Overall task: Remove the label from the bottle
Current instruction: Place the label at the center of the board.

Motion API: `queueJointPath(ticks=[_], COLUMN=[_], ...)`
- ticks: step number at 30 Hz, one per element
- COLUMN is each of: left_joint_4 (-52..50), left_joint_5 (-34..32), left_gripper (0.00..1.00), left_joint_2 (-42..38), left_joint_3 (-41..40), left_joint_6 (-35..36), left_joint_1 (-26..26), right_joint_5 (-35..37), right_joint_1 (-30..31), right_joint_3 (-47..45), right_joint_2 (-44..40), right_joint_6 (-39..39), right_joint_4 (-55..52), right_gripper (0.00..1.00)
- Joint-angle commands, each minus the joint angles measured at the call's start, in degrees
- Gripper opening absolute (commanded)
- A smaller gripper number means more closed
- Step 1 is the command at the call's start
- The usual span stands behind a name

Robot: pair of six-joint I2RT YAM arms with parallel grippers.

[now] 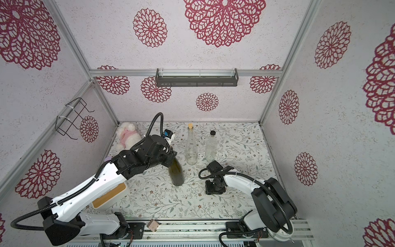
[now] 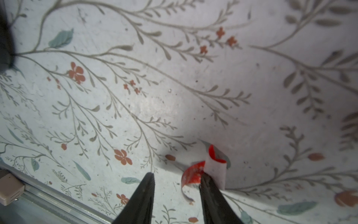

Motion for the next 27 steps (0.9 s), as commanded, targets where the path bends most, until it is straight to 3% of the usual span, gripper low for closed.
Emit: queueJointPath(ticks=[1,27], left_joint_4=[4.05,4.62], left_joint_5=[0.62,-3.00], left_gripper=[0.14,0.08], left_joint_2=[-0.21,-1.17], left_joint_3=[2.63,3.94], left_joint_6=[-0.23,1.00], left_joint_1=[-0.31,1.06], right_joint_5=[3.43,7.14], right_joint_1=[-1.33,-7.01], right_joint_3=[0.25,1.58], right_joint_2=[-0.66,-5.37], right_joint_6=[-1.50,-4.09], right_joint_4=[-0.95,-3.46], right_gripper=[0.44,0.48])
